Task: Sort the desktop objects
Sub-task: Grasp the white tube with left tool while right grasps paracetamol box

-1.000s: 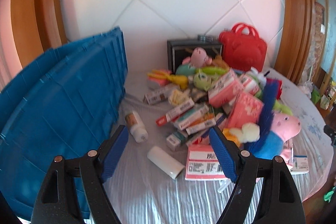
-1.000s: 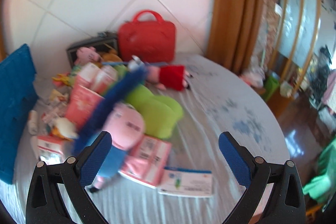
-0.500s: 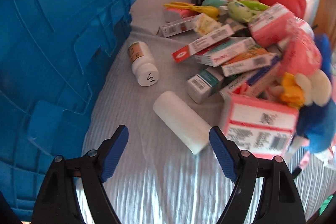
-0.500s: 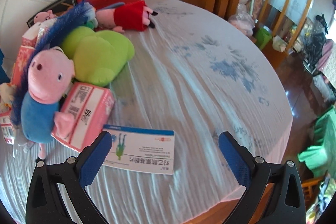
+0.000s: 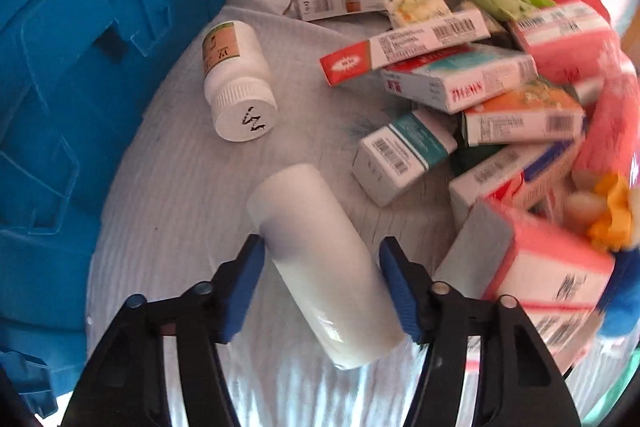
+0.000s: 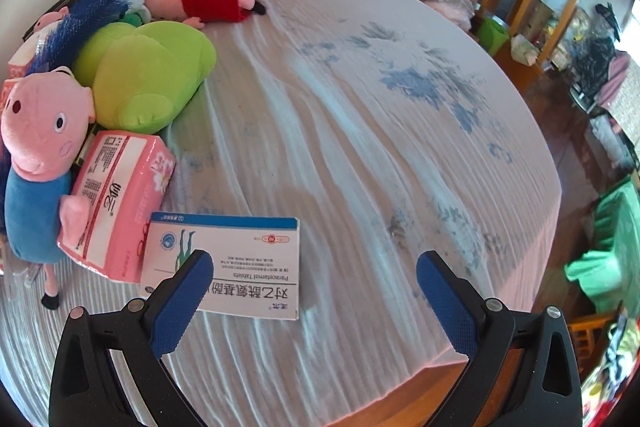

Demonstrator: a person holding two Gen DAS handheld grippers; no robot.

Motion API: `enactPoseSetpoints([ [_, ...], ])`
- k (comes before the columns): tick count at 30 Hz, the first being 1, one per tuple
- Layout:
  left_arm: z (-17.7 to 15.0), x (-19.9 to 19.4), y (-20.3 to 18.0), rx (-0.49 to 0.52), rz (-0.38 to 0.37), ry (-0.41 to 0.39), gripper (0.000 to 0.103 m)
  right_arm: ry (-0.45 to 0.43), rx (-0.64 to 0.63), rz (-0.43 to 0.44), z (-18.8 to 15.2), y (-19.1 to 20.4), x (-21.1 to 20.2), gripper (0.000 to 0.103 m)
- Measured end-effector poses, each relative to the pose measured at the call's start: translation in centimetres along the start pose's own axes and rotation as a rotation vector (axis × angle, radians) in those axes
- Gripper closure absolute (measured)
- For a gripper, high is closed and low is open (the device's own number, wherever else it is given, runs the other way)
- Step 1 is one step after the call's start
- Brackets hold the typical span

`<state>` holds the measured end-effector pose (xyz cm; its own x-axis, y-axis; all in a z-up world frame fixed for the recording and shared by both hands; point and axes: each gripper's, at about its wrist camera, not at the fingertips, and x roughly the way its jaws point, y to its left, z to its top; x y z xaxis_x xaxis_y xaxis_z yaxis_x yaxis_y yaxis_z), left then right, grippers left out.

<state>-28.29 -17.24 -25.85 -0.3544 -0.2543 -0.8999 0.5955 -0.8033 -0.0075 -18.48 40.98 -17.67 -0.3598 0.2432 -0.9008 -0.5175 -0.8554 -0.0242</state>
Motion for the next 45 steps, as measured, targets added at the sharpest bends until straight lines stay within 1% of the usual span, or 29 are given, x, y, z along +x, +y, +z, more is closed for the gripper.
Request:
enactPoseSetpoints([
  [4,-1.6,-0.5,-0.4,0.075,0.043,0.014,0.053,0.027,-0.096,0.079,0.0,0.8,0.7,0.000],
  [6,-2.3,-0.5,-0.2,0.080,0.054,0.027,0.056,0.038,-0.162,0.051,-0.1,1.4,1.0,0.000],
  [7,-2.9,-0.3,0.1,0.075,0.061,0.045,0.057,0.041,-0.188,0.008,-0.1,1.4,1.4,0.003],
  [8,-3.4,-0.1,0.4,0.068,0.063,0.059,0.058,0.043,-0.200,-0.024,-0.1,1.3,1.8,0.015],
  [9,-4.1,-0.1,0.7,0.055,0.057,0.063,0.058,0.044,-0.202,-0.042,0.0,1.1,2.0,0.023],
  [10,-4.6,-0.3,0.9,0.042,0.047,0.051,0.058,0.044,-0.195,-0.056,0.1,0.6,2.3,0.036],
  [11,-4.9,-0.5,1.2,0.034,0.044,0.050,0.058,0.046,-0.178,-0.054,0.2,0.0,2.6,0.037],
  [14,-5.7,-1.1,1.4,0.026,0.049,0.052,0.058,0.046,-0.195,-0.019,0.3,-0.9,2.5,0.037],
  [15,-6.0,-1.3,1.3,0.027,0.051,0.050,0.058,0.046,-0.217,0.008,0.2,-0.9,2.3,0.037],
  [16,-6.1,-1.4,1.3,0.028,0.052,0.048,0.058,0.042,-0.259,0.058,-0.1,-0.5,1.9,0.035],
  [17,-6.3,-1.5,1.3,0.027,0.053,0.046,0.058,0.039,-0.329,0.110,-0.5,0.4,1.4,0.021],
  [18,-6.4,-1.6,1.3,0.023,0.053,0.046,0.058,0.036,-0.371,0.127,-0.6,1.0,1.3,0.011],
  [19,-6.4,-1.7,1.3,0.014,0.055,0.047,0.058,0.026,-0.448,0.136,-1.0,2.1,1.2,0.000],
  [20,-6.5,-1.7,1.3,0.006,0.057,0.047,0.058,0.016,-0.498,0.131,-1.1,2.9,1.3,0.001],
  [22,-6.6,-1.9,1.2,-0.008,0.063,0.047,0.058,0.005,-0.539,0.118,-0.8,3.8,1.9,0.001],
  [24,-6.8,-2.1,1.1,-0.022,0.072,0.048,0.058,-0.007,-0.514,0.132,0.5,3.6,2.8,0.007],
  [26,-6.9,-2.3,1.1,-0.031,0.077,0.049,0.058,-0.017,-0.469,0.108,1.8,2.9,3.5,0.035],
  [28,-7.0,-2.5,1.0,-0.036,0.080,0.050,0.058,-0.025,-0.430,0.084,2.6,2.0,4.2,0.041],
  [30,-7.1,-2.6,0.9,-0.038,0.081,0.053,0.058,-0.008,-0.400,0.071,2.8,1.3,5.2,0.041],
  [32,-6.7,-2.6,0.6,-0.040,0.082,0.059,0.058,0.049,-0.401,0.056,2.3,0.9,6.5,0.042],
  [33,-6.7,-2.4,0.5,-0.038,0.082,0.062,0.058,0.048,-0.383,0.085,1.9,0.5,6.1,0.043],
  [36,-6.8,-2.6,0.5,-0.033,0.073,0.062,0.058,0.071,-0.368,0.081,-0.3,0.2,5.0,0.043],
  [39,-7.0,-2.8,0.6,-0.025,0.057,0.061,0.058,0.101,-0.351,0.147,-3.5,0.4,3.4,0.043],
  [40,-7.0,-2.9,0.6,-0.023,0.053,0.062,0.058,0.102,-0.360,0.160,-4.7,0.8,2.6,0.040],
  [41,-7.2,-3.0,0.6,-0.018,0.048,0.064,0.058,0.092,-0.362,0.158,-5.3,1.0,1.9,0.035],
  [42,-7.3,-3.2,0.6,-0.010,0.044,0.065,0.058,0.073,-0.358,0.153,-5.7,1.2,1.2,0.031],
  [43,-7.5,-3.3,0.6,-0.006,0.040,0.067,0.058,0.052,-0.344,0.152,-5.9,1.3,0.5,0.024],
  [44,-7.7,-3.4,0.6,-0.002,0.035,0.069,0.058,0.035,-0.318,0.169,-5.9,1.4,-0.4,0.021],
  [45,-7.9,-3.7,0.7,0.001,0.028,0.074,0.058,0.028,-0.301,0.188,-5.9,1.5,-0.9,0.020],
])
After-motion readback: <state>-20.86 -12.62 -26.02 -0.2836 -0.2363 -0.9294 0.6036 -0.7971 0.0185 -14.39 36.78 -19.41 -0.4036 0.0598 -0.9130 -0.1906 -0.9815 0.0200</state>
